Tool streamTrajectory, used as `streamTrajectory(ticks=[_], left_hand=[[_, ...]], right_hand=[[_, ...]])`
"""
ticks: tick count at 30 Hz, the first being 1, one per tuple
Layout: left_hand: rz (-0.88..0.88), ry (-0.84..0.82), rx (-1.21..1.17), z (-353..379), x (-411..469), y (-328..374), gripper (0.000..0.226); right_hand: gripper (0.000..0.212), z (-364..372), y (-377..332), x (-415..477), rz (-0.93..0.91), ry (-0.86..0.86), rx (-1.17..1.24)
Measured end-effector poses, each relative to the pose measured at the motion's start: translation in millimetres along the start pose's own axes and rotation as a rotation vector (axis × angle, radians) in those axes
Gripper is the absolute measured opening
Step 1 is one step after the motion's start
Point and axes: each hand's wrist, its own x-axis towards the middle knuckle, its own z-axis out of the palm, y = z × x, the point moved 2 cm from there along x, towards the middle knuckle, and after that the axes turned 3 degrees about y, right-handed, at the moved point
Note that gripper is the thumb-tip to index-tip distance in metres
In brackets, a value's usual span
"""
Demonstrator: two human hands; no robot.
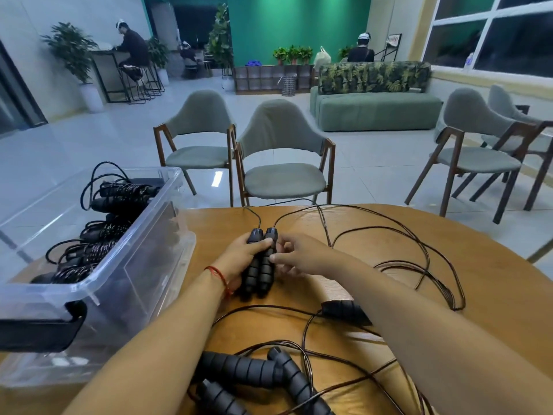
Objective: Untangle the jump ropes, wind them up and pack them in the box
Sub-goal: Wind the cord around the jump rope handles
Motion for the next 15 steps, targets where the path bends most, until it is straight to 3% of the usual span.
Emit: streamTrajectory(ticks=[5, 8, 12, 15], left_hand=[[0.011, 0.039, -0.11, 12, 2, -3, 0.035], [0.087, 0.152, -0.217, 9, 9, 2, 0.036], [0.167, 0.313, -0.327, -2, 14, 9, 0.033], [0.231, 0.356, -0.257, -11, 13, 7, 0.03]], right_hand=[[0.041, -75, 9, -21, 0.211, 0.215, -0.581], [0.059, -89, 23, -29, 0.415, 0.113, -0.776], [0.022, -80, 28, -22, 0.402, 0.087, -0.769], [0.008, -72, 19, -6, 0.279, 0.17, -0.954]])
